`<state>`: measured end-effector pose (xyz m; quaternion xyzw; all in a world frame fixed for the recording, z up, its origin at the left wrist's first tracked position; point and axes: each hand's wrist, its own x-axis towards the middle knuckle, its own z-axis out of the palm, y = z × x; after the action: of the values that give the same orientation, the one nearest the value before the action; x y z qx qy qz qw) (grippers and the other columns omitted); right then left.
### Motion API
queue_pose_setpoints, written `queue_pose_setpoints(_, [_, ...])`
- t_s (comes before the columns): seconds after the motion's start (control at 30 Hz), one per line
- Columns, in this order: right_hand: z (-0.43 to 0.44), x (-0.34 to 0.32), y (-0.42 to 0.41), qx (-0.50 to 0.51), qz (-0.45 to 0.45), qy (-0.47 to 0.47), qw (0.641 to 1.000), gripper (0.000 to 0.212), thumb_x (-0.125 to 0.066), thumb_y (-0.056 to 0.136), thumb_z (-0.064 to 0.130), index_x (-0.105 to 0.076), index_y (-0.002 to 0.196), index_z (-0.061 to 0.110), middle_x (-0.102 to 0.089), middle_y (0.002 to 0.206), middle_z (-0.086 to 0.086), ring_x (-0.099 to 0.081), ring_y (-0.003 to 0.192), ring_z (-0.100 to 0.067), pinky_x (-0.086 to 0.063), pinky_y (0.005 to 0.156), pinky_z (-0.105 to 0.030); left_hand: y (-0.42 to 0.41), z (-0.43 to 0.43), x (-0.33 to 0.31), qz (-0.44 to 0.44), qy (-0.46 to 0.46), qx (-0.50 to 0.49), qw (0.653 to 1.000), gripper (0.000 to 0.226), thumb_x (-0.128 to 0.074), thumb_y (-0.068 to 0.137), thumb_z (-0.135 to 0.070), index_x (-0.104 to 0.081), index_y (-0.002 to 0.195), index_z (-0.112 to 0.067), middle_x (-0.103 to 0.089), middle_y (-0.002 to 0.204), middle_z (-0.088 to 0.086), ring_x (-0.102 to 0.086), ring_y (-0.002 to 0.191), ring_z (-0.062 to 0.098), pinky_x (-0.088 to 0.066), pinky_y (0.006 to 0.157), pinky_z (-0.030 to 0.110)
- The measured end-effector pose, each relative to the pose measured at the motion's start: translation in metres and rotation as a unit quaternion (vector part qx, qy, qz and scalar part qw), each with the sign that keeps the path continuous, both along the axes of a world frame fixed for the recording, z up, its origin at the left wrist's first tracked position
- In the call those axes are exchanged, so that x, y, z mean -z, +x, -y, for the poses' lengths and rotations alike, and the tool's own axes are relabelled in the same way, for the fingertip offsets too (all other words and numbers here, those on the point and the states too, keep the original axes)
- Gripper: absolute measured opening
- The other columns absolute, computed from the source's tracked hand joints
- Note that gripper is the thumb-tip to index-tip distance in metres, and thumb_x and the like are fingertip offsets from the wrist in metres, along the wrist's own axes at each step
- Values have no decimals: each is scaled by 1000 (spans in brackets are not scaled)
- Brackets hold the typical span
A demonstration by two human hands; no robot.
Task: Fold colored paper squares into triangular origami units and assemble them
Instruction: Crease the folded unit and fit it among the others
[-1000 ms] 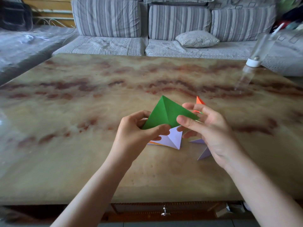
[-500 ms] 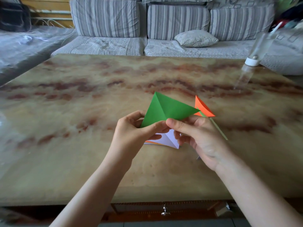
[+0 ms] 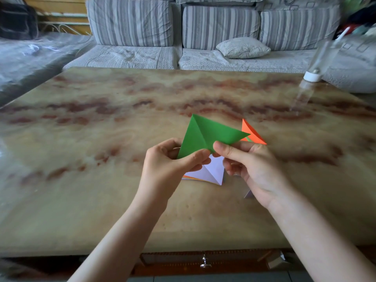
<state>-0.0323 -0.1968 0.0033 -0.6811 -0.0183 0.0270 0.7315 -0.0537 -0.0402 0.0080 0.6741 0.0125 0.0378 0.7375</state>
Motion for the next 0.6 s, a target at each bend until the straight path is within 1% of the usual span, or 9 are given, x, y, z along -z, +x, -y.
queue_pose_setpoints(0.07, [4,0,3,17,-2,-15,1000,36,-77,49,42,-72,64,10,-56,55,-3,-43,48,-12,-34,55,-24,0,-1,0,-3,-4,0,1000,9,-75,74,-3,-68,80,-5,-74,68,8,-68,60,10,-51,58,14])
queue_pose_setpoints(0.13, [7,-1,4,20,2,-26,999,40,-78,49,45,-73,66,9,-56,61,-8,-42,52,-15,-32,58,-29,0,-1,0,-2,-3,1,1000,9,-74,75,-3,-68,81,-5,-74,69,8,-69,60,10,-51,58,14])
queue_pose_setpoints(0.17, [7,-2,5,20,4,-25,999,39,-78,50,45,-73,66,10,-58,66,-11,-42,53,-16,-32,58,-29,0,-1,0,-1,-3,0,1000,9,-74,75,-3,-68,81,-4,-74,69,8,-69,60,10,-51,58,14])
queue_pose_setpoints(0.23, [9,-2,5,26,3,-7,1000,30,-78,55,36,-72,66,9,-62,73,-15,-44,52,-14,-35,52,-24,1,-1,0,-1,-7,-8,1000,11,-74,75,-2,-68,83,-3,-74,69,8,-69,60,10,-51,58,14])
queue_pose_setpoints(0.33, [10,-2,7,28,2,20,999,19,-73,61,27,-71,67,9,-66,73,-13,-48,51,-14,-36,45,-19,1,-1,2,-1,-5,-11,1000,11,-75,75,-2,-68,83,-3,-74,69,8,-69,62,11,-52,59,15])
queue_pose_setpoints(0.47, [11,-3,5,13,0,44,999,17,-68,67,23,-70,70,7,-66,71,-13,-52,50,-14,-36,41,-18,2,-2,2,3,-10,-20,1000,10,-75,74,-2,-67,82,-4,-74,69,8,-70,63,13,-52,59,16])
queue_pose_setpoints(0.53, [10,-5,4,-1,-4,66,998,16,-65,69,21,-69,73,6,-68,76,-12,-55,49,-14,-35,39,-18,3,-3,2,3,-13,-26,1000,11,-75,74,-2,-67,82,-3,-74,69,8,-70,63,13,-53,60,16])
queue_pose_setpoints(0.6, [10,-6,4,-15,-4,88,996,18,-61,73,20,-67,80,5,-69,83,-12,-58,50,-13,-34,38,-19,3,-4,3,2,-19,-28,999,11,-74,74,-2,-67,82,-2,-74,69,8,-70,63,13,-53,60,17])
